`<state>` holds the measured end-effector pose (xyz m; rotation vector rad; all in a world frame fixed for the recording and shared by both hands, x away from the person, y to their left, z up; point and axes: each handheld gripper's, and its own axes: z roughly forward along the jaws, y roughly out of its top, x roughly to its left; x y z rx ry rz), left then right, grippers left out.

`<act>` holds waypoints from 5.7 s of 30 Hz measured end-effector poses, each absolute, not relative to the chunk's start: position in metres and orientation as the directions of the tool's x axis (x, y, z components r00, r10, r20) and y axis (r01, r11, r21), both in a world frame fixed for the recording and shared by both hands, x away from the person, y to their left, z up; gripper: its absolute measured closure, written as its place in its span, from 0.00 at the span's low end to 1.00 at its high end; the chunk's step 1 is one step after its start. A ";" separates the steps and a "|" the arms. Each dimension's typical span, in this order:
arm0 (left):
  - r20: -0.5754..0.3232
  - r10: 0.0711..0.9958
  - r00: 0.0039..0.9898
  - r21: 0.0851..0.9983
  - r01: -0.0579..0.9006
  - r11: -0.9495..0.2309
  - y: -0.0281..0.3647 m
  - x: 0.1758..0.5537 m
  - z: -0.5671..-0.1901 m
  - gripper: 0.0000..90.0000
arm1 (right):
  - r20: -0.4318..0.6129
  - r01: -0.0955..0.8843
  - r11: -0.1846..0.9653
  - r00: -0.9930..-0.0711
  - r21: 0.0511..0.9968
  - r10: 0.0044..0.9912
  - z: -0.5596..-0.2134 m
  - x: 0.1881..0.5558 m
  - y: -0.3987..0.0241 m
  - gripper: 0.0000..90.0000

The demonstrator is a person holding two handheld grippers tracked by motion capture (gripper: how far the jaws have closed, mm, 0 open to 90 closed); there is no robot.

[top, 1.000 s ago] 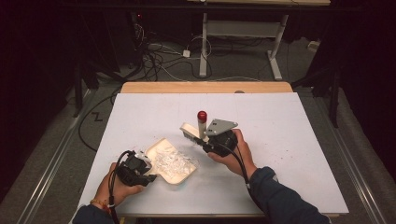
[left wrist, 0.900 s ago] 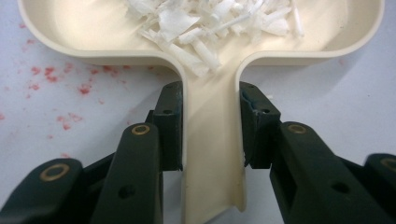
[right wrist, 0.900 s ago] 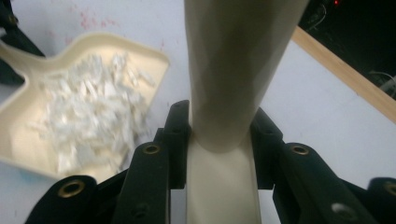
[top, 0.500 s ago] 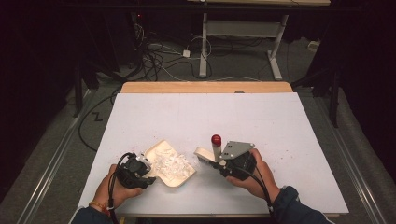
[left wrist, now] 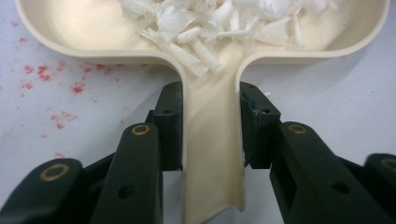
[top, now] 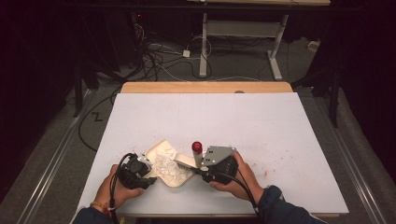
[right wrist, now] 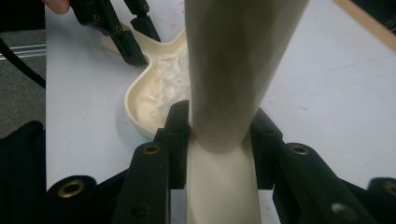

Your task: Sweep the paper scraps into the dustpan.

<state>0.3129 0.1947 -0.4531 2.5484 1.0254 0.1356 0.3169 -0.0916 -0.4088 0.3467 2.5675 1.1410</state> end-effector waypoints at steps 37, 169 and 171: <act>-0.051 0.687 0.725 0.389 0.648 -0.655 0.193 0.314 -0.454 0.70 | -0.173 0.111 0.610 -0.906 0.784 0.387 -0.419 0.338 -0.063 0.75; -0.056 0.687 0.724 0.374 0.653 -0.659 0.190 0.316 -0.453 0.70 | -0.067 0.176 0.707 -0.951 0.685 0.301 -0.406 0.310 -0.164 0.75; -0.056 0.686 0.725 0.374 0.653 -0.659 0.191 0.315 -0.453 0.70 | -0.062 0.170 0.705 -0.955 0.688 0.290 -0.408 0.311 -0.157 0.75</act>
